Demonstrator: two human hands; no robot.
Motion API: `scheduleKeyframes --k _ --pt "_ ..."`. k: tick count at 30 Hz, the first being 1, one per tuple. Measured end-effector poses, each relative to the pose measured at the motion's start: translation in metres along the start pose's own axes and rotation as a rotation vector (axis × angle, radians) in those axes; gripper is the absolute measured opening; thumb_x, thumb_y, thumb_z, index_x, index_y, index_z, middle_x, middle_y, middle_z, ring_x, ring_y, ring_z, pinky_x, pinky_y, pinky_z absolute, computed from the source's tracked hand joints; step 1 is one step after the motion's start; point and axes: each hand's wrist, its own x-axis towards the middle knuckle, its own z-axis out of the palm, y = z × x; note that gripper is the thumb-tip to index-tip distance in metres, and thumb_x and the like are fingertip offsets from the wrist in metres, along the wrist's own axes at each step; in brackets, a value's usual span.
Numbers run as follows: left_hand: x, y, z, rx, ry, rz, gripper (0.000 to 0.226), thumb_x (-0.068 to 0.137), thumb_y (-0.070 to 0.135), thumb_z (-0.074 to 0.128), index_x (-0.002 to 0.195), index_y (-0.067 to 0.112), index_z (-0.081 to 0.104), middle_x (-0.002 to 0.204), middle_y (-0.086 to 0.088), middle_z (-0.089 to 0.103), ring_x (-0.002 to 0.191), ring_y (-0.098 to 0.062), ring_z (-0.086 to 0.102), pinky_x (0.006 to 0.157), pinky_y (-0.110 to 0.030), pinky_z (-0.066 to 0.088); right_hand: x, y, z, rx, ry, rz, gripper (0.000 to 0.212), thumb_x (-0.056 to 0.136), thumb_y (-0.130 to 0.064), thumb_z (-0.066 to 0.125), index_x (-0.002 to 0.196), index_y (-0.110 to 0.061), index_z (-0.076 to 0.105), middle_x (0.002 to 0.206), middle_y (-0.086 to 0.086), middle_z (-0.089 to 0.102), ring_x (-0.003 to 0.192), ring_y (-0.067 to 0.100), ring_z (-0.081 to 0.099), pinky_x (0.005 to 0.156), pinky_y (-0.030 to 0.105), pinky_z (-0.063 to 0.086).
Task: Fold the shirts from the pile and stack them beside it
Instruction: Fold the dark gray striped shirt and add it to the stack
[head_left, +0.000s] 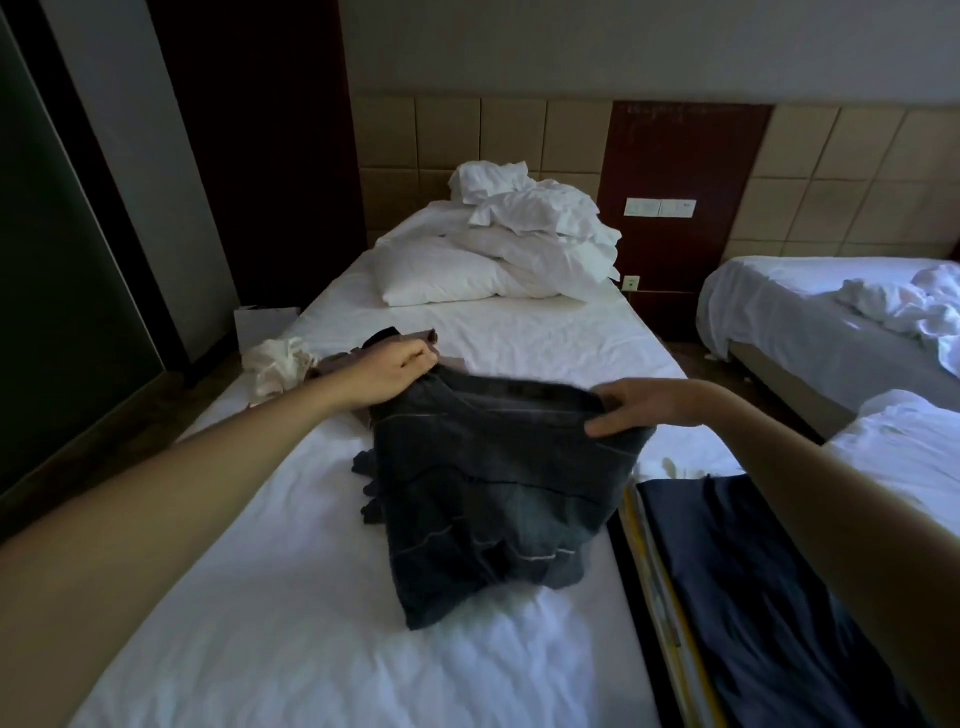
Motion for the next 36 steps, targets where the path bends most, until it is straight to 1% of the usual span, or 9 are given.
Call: scheduleKeyframes --k 4,8,15,20,24,27,30,33,36 --pt "-0.012 -0.014 -0.002 0.118 -0.314 -0.021 0.055 0.08 0.061 0.058 0.091 0.007 0.063 0.079 0.005 0.057 0.071 -0.009 0.053 0.069 -0.021 0.041 0.003 0.028 0.018 -0.093 -0.082 0.098 0.016 0.085 -0.029 0.068 0.097 -0.018 0.066 0.097 -0.002 0.067 0.096 0.018 0.062 0.077 0.019 0.047" --pt "-0.021 -0.039 0.005 0.263 -0.664 -0.163 0.032 0.083 0.029 0.072 0.111 0.016 0.067 0.108 0.004 0.067 0.097 -0.011 0.063 0.091 -0.028 0.05 0.011 0.046 0.033 -0.02 0.044 0.128 0.033 0.091 -0.038 0.057 0.095 -0.007 0.068 0.101 0.006 0.067 0.096 0.021 0.061 0.087 0.029 0.046" --pt "-0.049 -0.073 0.034 -0.402 -0.315 -0.316 0.02 0.098 0.021 0.05 0.114 0.016 0.061 0.108 0.003 0.064 0.101 -0.01 0.061 0.079 -0.015 0.05 0.016 0.077 0.062 0.297 0.142 0.147 0.042 0.086 -0.041 0.06 0.111 -0.008 0.065 0.112 0.012 0.067 0.103 0.028 0.064 0.097 0.045 0.048" --pt "-0.03 -0.063 0.033 -0.544 0.086 -0.247 0.012 0.097 0.023 0.051 0.1 0.025 0.063 0.098 0.007 0.064 0.1 -0.016 0.061 0.076 -0.018 0.048 0.026 0.056 0.044 0.319 0.121 0.046 0.016 0.09 -0.02 0.06 0.104 -0.014 0.061 0.1 0.003 0.067 0.087 0.014 0.064 0.071 0.021 0.053" --pt "-0.033 -0.069 0.016 -0.116 -0.484 -0.301 0.016 0.086 0.038 0.064 0.098 0.028 0.063 0.099 0.008 0.067 0.09 -0.006 0.063 0.072 -0.015 0.048 0.03 0.057 0.037 0.191 -0.032 0.146 0.057 0.061 -0.061 0.075 0.098 -0.019 0.067 0.102 0.004 0.071 0.094 0.02 0.067 0.091 0.038 0.051" --pt "-0.043 -0.086 0.023 0.009 -0.869 -0.481 0.011 0.085 0.027 0.069 0.095 0.026 0.065 0.096 0.01 0.066 0.087 -0.004 0.062 0.068 -0.012 0.048 0.036 0.076 0.055 0.192 -0.28 0.295 0.082 0.024 -0.065 0.086 0.089 -0.018 0.069 0.091 -0.002 0.072 0.085 0.013 0.067 0.08 0.028 0.054" --pt "-0.053 -0.104 0.043 0.06 -0.97 -0.54 0.009 0.089 0.018 0.065 0.082 0.025 0.066 0.087 0.007 0.065 0.08 -0.006 0.061 0.067 -0.014 0.047 0.041 0.089 0.08 0.226 -0.493 0.416 0.041 0.067 -0.037 0.083 0.093 -0.014 0.063 0.1 0.0 0.063 0.092 0.013 0.062 0.077 0.021 0.051" --pt "-0.052 -0.115 0.046 -0.013 -0.817 -0.511 0.01 0.092 0.02 0.06 0.084 0.023 0.065 0.088 0.006 0.065 0.083 -0.007 0.061 0.068 -0.015 0.046 0.048 0.093 0.081 0.238 -0.185 0.334 0.026 0.087 -0.034 0.061 0.096 -0.01 0.065 0.096 -0.001 0.062 0.093 0.016 0.062 0.074 0.02 0.048" --pt "-0.02 -0.122 0.017 -0.171 -0.271 -0.41 0.011 0.095 0.021 0.057 0.093 0.017 0.067 0.093 -0.002 0.067 0.091 -0.017 0.062 0.077 -0.027 0.05 0.059 0.082 0.044 0.486 0.218 0.16 0.04 0.084 -0.041 0.064 0.098 -0.004 0.066 0.088 0.009 0.067 0.078 0.016 0.067 0.064 0.021 0.052"
